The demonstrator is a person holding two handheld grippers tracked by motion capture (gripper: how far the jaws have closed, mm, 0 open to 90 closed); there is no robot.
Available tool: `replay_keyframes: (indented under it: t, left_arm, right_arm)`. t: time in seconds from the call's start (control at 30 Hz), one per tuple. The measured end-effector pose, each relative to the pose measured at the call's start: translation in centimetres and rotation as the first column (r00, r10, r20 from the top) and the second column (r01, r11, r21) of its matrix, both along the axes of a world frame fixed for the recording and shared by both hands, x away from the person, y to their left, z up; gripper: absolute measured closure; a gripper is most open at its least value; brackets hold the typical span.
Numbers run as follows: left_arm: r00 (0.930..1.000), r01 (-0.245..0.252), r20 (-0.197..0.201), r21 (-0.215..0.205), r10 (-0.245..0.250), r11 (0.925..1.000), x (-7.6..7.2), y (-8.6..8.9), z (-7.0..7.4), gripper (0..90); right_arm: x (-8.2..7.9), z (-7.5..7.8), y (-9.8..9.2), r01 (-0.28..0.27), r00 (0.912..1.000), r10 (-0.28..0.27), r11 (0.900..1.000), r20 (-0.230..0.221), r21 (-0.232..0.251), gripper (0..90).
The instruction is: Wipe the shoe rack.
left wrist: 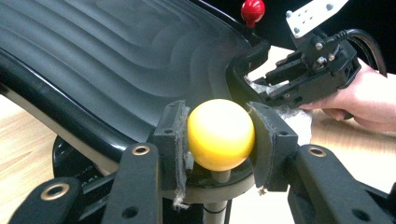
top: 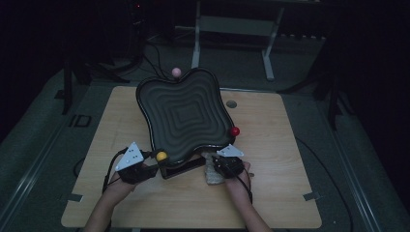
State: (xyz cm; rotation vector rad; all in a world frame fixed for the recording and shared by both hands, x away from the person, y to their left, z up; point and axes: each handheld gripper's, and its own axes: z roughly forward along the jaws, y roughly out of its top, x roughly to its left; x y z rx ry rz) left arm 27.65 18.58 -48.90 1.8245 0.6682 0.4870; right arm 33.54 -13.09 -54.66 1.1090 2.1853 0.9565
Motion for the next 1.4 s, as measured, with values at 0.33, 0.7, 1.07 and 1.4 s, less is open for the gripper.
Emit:
replay_keyframes:
  t: [0.33,0.7,1.07,1.4]
  left_arm:
    - [1.0000,0.006,-0.004,-0.005,-0.006,1.0000,0.1,0.1,0.0,58.9]
    - [0.9999,0.009,-0.005,-0.008,-0.010,0.9999,0.1,0.1,0.0,58.9]
    - [0.9999,0.012,-0.009,-0.016,-0.012,0.9998,0.1,0.2,-0.1,59.0]
    - [0.9998,0.017,-0.010,-0.022,-0.017,0.9996,0.2,0.3,-0.1,59.0]
  right_arm:
    - [-1.3,-0.1,3.3,-0.071,0.9970,0.073,0.996,-0.026,0.049,61.2]
    - [-3.5,-0.1,8.6,-0.223,0.9743,0.224,0.973,-0.020,0.057,61.3]
    - [-3.5,-0.2,9.0,-0.249,0.9684,0.249,0.968,-0.008,0.003,54.9]
    - [-1.7,0.0,5.6,-0.154,0.9880,0.154,0.988,-0.009,0.001,51.8]
